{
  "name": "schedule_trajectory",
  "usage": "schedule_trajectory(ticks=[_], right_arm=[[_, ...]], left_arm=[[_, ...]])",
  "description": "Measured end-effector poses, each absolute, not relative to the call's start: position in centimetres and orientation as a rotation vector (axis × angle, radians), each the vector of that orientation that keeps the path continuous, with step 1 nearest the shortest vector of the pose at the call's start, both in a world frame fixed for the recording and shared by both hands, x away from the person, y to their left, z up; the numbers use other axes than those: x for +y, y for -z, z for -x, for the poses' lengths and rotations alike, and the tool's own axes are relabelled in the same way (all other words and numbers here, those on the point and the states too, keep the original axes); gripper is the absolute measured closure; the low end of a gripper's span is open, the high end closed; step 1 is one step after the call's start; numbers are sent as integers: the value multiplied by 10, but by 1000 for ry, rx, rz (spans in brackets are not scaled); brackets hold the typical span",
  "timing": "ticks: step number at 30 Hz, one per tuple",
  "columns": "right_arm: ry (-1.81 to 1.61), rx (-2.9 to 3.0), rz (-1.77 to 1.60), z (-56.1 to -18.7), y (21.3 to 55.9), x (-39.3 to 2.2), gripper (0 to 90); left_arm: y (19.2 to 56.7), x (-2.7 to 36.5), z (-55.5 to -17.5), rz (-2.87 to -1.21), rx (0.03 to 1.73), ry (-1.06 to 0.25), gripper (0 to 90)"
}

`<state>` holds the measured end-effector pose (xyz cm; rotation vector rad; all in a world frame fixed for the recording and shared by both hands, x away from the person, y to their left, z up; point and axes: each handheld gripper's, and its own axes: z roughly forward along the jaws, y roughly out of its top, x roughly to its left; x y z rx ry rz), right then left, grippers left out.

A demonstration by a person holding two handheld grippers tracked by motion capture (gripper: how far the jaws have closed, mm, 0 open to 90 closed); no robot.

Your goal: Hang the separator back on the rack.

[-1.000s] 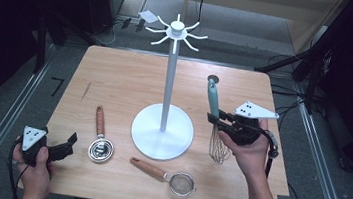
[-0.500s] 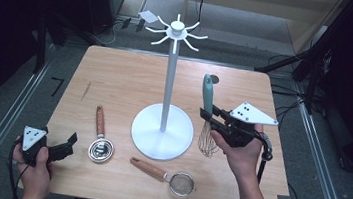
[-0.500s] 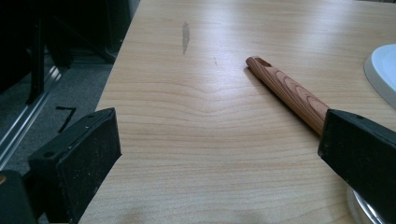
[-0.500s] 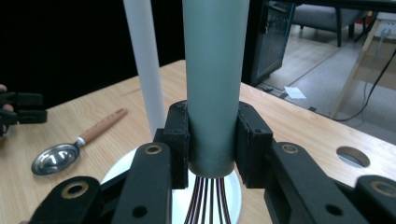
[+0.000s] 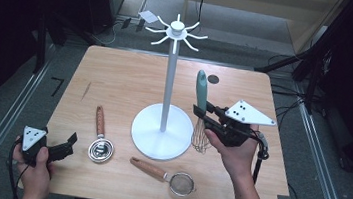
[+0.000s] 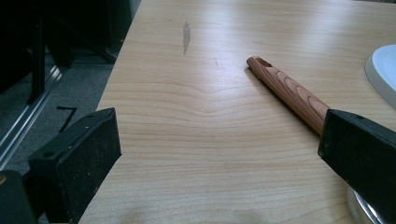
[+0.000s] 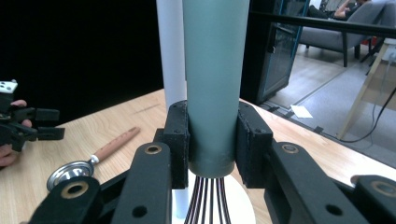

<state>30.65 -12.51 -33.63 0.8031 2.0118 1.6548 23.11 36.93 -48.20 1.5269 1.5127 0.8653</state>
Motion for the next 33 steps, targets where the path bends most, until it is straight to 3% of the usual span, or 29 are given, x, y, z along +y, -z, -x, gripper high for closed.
schedule_trajectory(ticks=[33], right_arm=[[-1794, 1914, -740, -306, 288, -107, 710]], left_arm=[[482, 370, -231, -1524, 1513, -861, 0]])
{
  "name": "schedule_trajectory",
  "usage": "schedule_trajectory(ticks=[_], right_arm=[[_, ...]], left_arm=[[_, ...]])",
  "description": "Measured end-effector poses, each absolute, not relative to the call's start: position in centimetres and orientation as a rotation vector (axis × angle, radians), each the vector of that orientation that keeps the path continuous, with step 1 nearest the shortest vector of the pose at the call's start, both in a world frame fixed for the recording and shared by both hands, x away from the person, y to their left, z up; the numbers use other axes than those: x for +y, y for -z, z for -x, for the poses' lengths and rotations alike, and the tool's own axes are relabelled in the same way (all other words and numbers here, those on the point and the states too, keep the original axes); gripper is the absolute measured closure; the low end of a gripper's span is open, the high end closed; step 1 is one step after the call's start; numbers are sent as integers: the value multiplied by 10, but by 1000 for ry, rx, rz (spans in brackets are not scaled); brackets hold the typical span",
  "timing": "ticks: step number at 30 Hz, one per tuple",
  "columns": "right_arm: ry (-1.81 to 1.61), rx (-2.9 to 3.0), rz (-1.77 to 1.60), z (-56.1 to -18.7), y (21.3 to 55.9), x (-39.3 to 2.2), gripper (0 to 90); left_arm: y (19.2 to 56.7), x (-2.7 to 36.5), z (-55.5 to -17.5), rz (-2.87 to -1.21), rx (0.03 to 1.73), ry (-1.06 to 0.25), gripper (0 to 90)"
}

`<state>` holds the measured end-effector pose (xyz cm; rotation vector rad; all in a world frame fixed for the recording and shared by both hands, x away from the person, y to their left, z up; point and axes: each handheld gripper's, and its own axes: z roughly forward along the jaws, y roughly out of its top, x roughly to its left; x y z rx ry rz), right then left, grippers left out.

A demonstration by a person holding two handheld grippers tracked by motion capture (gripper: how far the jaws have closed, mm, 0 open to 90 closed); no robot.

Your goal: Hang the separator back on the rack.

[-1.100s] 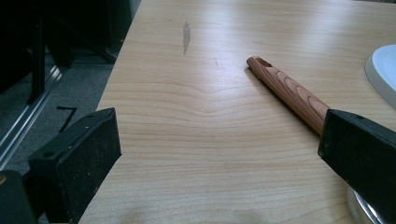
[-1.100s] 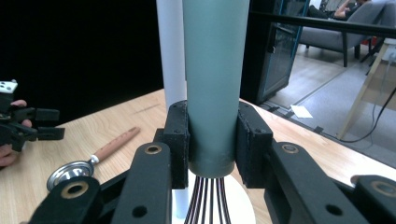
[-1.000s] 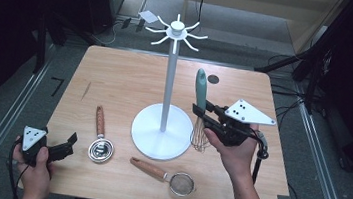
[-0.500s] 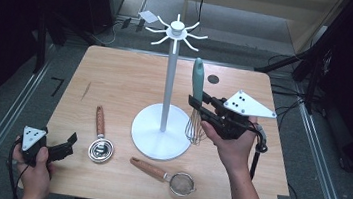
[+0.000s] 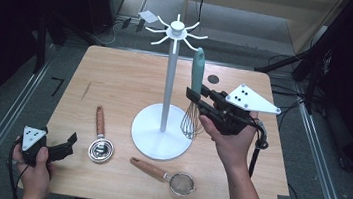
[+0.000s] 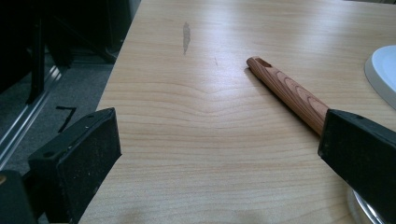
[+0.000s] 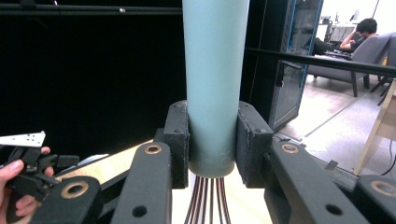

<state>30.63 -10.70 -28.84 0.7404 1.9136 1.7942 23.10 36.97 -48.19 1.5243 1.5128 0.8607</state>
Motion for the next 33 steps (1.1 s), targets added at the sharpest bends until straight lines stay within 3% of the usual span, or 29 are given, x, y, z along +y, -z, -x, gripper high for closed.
schedule_trajectory(ticks=[33], right_arm=[[-1867, 1918, -703, -310, 284, -95, 709]], left_arm=[[482, 370, -231, -1525, 1516, -854, 0]])
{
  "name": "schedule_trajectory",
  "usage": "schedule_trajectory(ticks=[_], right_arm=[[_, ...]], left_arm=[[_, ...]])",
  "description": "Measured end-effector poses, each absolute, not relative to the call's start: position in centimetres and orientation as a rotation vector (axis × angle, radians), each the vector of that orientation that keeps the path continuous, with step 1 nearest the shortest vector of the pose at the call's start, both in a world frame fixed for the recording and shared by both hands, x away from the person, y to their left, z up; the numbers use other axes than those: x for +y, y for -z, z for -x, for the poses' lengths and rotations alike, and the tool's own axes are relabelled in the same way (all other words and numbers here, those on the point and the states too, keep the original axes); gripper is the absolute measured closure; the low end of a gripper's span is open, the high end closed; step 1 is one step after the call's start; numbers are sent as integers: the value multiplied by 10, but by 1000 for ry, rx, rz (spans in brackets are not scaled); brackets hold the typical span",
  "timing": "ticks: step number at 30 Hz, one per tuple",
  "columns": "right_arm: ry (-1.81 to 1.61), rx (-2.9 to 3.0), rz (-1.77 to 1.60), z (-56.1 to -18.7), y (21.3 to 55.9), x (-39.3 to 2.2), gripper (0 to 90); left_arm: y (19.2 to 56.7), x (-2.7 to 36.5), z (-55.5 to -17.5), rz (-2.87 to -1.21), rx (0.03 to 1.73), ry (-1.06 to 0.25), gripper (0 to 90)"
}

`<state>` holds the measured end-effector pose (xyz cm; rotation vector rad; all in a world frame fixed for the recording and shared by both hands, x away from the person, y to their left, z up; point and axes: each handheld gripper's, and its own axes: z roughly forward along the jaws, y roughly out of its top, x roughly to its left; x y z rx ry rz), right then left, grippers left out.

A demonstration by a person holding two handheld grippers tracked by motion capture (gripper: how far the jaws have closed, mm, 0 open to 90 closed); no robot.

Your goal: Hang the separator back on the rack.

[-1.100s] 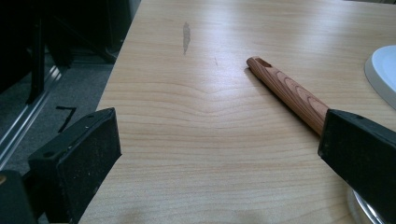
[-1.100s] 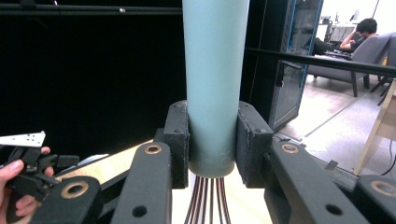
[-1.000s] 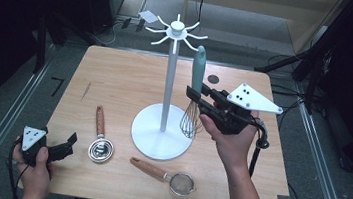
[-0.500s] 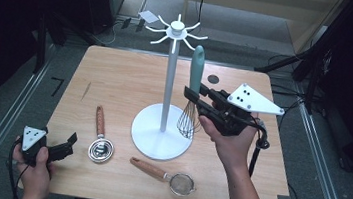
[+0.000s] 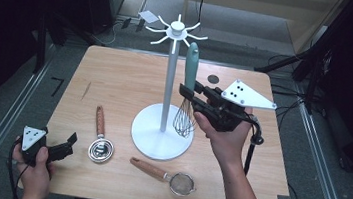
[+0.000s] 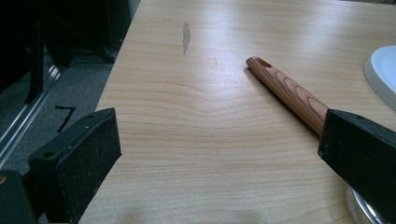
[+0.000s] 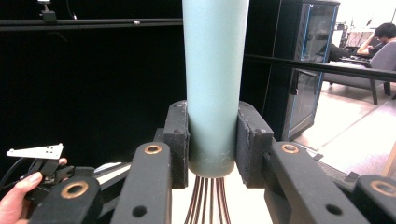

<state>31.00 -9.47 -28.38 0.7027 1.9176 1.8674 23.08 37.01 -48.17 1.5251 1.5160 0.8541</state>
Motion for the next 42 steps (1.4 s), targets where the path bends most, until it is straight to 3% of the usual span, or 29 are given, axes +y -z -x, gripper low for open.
schedule_trajectory(ticks=[17, 22, 35, 38, 42], right_arm=[[-1844, 1913, -688, -319, 285, -82, 701], [-1823, 1909, -681, -317, 286, -83, 627], [-1824, 1896, -686, -312, 290, -102, 604], [-1824, 1894, -703, -313, 294, -108, 613], [-1825, 1893, -713, -314, 297, -114, 697]], left_arm=[[482, 370, -231, -1523, 1514, -858, 0], [482, 370, -231, -1524, 1515, -854, 0], [482, 370, -231, -1524, 1514, -857, 0], [482, 370, -231, -1525, 1515, -857, 0], [482, 370, -231, -1527, 1512, -860, 0]])
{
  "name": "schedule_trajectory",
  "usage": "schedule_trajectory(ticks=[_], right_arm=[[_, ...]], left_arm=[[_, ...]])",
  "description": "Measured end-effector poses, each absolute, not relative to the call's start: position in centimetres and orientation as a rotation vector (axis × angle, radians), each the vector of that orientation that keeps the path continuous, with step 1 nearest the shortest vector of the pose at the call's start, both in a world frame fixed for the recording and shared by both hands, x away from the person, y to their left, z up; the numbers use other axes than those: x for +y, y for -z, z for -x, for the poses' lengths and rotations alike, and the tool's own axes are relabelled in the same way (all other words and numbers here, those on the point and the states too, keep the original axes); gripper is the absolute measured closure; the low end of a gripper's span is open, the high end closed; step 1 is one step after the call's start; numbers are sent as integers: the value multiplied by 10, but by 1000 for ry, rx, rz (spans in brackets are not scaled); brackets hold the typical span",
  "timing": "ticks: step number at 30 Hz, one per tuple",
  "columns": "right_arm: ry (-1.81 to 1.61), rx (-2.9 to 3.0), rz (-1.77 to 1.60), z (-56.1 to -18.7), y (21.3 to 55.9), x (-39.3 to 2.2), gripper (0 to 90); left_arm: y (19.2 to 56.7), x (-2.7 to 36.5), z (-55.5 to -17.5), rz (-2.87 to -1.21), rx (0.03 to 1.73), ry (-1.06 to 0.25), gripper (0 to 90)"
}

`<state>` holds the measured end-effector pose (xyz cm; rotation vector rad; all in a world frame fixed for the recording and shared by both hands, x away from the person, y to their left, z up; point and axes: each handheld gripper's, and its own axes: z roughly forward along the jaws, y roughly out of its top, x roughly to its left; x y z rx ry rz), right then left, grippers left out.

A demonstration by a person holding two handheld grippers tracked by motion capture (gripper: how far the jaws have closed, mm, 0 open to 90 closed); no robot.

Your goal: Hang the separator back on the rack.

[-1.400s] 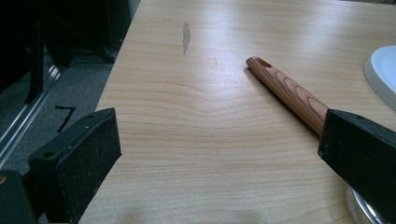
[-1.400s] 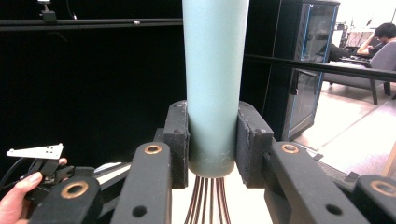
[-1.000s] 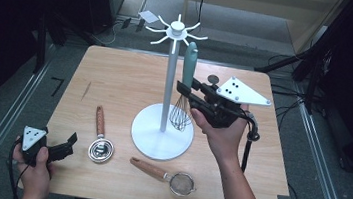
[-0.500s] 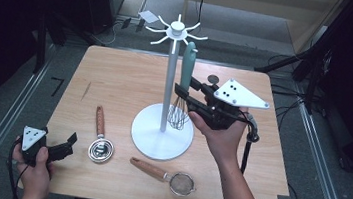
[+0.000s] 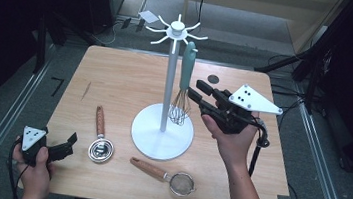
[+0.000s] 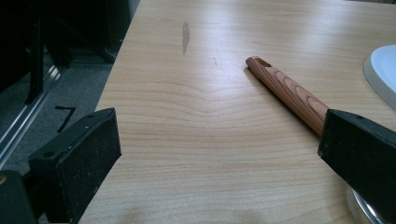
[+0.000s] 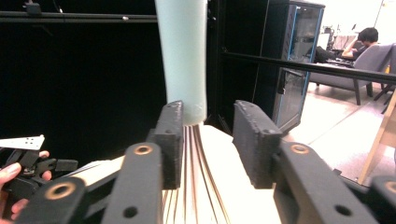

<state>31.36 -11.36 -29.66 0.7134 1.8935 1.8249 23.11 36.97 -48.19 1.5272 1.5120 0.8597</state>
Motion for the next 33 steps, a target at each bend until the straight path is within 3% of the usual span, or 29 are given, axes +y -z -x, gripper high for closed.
schedule_trajectory(ticks=[8, 33], right_arm=[[-1778, 1885, -724, -317, 291, -109, 898], [-1794, 1865, -648, -320, 275, -87, 900]], left_arm=[[482, 370, -231, -1526, 1512, -860, 0], [482, 370, -231, -1526, 1508, -855, 0]])
